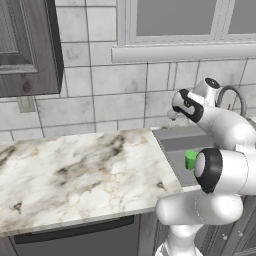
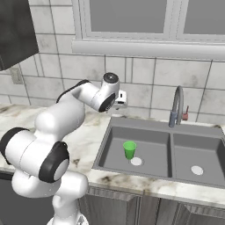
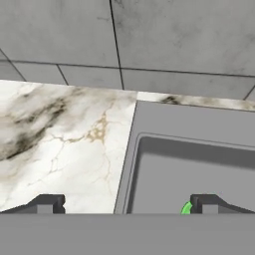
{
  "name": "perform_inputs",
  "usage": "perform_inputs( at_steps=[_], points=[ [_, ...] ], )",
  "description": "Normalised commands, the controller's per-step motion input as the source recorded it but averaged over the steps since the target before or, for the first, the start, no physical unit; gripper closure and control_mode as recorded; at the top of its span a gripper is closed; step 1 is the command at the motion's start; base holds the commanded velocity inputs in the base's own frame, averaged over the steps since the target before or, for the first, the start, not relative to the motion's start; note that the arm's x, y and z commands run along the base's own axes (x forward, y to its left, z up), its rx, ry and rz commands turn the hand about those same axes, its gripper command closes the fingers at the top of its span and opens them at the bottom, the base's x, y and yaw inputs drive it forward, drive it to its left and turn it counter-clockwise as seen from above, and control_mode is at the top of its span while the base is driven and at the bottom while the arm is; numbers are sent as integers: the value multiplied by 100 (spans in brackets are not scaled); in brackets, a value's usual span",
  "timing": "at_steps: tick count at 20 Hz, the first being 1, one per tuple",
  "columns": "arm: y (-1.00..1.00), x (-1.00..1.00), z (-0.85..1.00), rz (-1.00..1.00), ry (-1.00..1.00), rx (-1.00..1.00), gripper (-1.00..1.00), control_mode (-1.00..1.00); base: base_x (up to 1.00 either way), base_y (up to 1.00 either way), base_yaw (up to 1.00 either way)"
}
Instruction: Place the cup in the left basin and the pot in the right basin of the sink.
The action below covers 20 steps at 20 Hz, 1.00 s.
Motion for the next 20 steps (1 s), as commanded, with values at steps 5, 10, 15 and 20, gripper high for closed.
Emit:
perform_inputs(
  at_steps=[5,10,15,20],
  points=[
    [0,0,0,0,0,0,-100,100,-9,11,0],
    [0,0,0,0,0,0,-100,100,-51,36,1],
    [0,0,0,0,0,0,-100,100,-76,32,3],
    [0,0,0,0,0,0,-100,100,-31,-11,0]
  ],
)
